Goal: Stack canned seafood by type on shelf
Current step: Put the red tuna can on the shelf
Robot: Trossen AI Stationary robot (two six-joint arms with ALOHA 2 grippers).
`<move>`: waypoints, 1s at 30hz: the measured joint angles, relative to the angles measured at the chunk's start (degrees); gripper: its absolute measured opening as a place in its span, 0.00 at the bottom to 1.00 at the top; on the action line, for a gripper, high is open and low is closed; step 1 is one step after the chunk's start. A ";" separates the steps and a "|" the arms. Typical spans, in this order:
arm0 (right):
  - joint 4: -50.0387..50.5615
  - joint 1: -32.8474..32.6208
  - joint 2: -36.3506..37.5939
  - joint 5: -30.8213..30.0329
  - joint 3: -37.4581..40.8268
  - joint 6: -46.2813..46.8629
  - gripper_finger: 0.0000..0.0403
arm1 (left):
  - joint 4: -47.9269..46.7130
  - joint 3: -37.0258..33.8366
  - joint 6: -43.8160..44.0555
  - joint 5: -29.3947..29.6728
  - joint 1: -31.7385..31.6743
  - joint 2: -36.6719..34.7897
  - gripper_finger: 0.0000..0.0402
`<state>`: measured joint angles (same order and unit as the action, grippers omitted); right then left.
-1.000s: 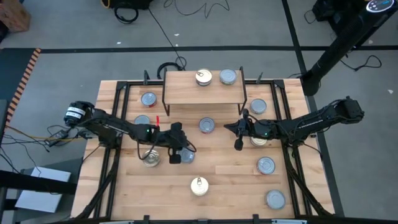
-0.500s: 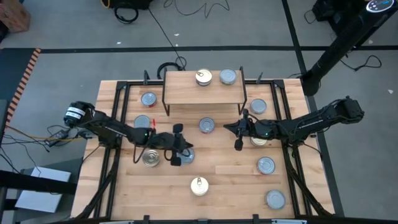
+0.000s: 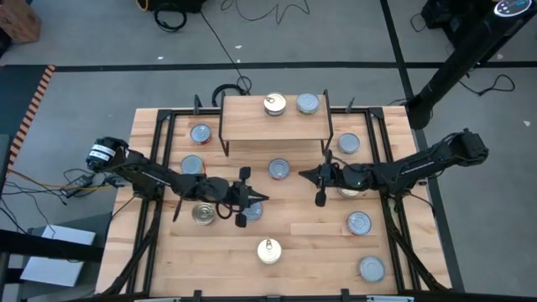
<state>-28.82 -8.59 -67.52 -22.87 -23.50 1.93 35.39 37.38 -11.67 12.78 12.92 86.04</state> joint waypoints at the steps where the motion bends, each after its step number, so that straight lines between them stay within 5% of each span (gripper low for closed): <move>1: -0.36 -0.30 -1.16 0.00 -0.01 0.04 0.01 | -0.05 -0.19 0.14 -0.12 0.09 0.00 0.00; 13: -12.24 -3.45 -20.75 -0.20 -5.14 2.43 0.01 | 16.25 -13.94 5.56 -0.72 0.38 -0.20 0.00; 23: 3.54 -5.14 -35.01 1.41 -25.04 1.07 0.02 | 21.18 -20.91 7.42 2.78 -1.19 -0.26 0.00; 30: 6.54 -5.57 -39.57 10.56 -30.61 0.61 0.02 | 16.86 -20.91 7.42 2.93 -3.36 -0.19 0.00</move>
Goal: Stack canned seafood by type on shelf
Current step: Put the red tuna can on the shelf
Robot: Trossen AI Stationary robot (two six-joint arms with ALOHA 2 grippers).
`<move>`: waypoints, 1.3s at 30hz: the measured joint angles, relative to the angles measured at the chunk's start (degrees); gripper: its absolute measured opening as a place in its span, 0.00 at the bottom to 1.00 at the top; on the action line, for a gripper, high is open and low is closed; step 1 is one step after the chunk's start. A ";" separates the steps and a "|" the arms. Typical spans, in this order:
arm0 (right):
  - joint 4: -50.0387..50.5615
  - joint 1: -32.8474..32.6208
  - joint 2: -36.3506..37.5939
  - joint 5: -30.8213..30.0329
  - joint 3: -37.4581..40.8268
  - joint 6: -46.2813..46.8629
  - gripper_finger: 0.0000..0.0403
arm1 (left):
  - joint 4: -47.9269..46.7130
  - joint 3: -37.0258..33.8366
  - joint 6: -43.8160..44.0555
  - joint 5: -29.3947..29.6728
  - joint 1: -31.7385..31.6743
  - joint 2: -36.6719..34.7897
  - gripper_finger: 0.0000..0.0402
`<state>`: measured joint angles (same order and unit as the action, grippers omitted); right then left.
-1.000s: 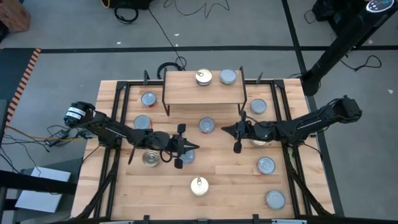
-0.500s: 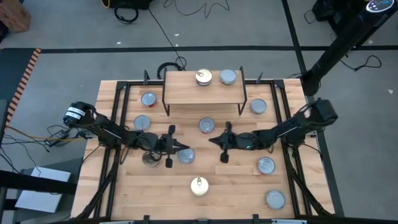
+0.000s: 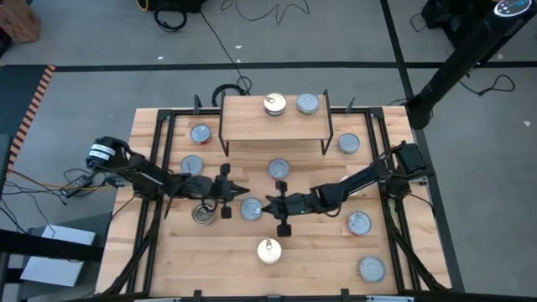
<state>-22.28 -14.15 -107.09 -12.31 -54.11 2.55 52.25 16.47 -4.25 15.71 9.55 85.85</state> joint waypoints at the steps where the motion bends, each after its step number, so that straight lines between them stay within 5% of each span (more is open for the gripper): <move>1: 0.29 0.18 -0.73 1.69 -0.17 -0.21 0.02 | -0.76 0.00 0.02 0.09 -0.32 0.02 0.00; 6: 0.93 0.39 -4.22 7.35 -1.87 -2.92 0.02 | -3.11 0.00 0.95 0.17 -2.14 0.57 0.00; 22: 8.68 0.28 -8.20 7.62 -8.55 -1.23 0.09 | 5.47 1.88 0.68 -2.90 -2.81 14.90 0.00; 39: 13.79 0.28 -8.13 10.93 -8.52 -2.13 0.02 | 6.64 2.08 -1.09 -2.89 -2.83 15.82 0.00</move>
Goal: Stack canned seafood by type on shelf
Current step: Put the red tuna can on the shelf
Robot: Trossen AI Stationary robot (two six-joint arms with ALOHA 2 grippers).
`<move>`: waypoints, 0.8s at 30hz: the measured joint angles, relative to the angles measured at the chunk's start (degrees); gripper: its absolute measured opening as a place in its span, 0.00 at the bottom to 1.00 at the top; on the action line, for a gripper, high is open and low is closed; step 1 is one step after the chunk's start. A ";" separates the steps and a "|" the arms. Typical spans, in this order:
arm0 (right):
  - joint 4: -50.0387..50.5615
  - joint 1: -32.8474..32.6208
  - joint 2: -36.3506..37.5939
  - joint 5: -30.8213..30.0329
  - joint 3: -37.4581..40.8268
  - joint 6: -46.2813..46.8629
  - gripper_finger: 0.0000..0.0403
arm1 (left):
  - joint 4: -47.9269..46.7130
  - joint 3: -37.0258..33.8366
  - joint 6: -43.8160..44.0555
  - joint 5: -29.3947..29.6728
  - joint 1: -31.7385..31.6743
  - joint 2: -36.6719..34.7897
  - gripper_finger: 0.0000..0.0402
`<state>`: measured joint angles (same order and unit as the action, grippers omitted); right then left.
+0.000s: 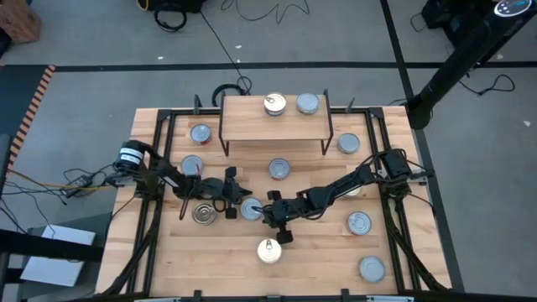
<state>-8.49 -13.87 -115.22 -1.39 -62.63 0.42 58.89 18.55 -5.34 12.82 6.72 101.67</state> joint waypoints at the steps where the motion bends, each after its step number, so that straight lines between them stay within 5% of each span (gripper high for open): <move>1: 0.00 -0.03 0.00 0.00 0.00 -0.01 0.02 | -0.03 0.00 0.00 0.00 0.00 0.00 0.00; 24: -7.08 0.21 -2.44 -3.53 0.07 -1.50 0.02 | -1.89 -0.02 -0.39 0.00 -0.63 -0.02 0.00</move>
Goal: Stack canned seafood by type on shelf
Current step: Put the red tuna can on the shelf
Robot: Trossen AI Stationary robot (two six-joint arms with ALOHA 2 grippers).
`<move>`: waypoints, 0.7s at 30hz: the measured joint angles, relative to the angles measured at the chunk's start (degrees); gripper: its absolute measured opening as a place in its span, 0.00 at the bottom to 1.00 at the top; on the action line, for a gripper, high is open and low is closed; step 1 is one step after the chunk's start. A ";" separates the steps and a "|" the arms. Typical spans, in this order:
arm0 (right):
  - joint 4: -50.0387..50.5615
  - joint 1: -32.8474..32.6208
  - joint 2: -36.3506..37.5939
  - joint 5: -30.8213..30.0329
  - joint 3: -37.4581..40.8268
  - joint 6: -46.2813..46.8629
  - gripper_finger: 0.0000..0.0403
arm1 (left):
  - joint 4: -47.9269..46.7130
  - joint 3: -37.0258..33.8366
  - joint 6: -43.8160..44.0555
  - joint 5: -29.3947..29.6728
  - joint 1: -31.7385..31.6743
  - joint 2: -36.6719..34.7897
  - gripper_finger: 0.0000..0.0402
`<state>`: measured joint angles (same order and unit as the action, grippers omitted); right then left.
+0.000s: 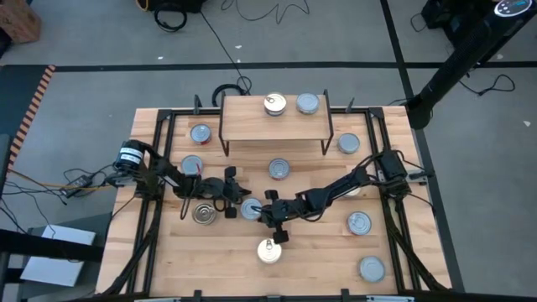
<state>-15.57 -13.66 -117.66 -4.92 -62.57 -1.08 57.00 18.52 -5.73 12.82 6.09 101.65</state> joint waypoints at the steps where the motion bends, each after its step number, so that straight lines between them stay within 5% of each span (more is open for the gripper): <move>1: -1.36 0.09 -0.28 0.01 -0.10 0.00 0.02 | -0.15 0.01 0.04 0.01 0.00 -0.02 0.00; 8: -1.53 -0.01 -0.29 -8.43 -0.90 1.38 0.02 | -0.38 -0.02 0.21 0.10 -0.13 -0.02 0.00; 21: -6.26 -0.26 1.21 -14.32 -1.05 8.35 0.02 | -0.66 -0.07 0.03 -0.16 -0.22 -0.02 0.00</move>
<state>-21.83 -13.92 -116.45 -19.24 -63.61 7.27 56.34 18.46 -5.70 12.66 5.87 101.62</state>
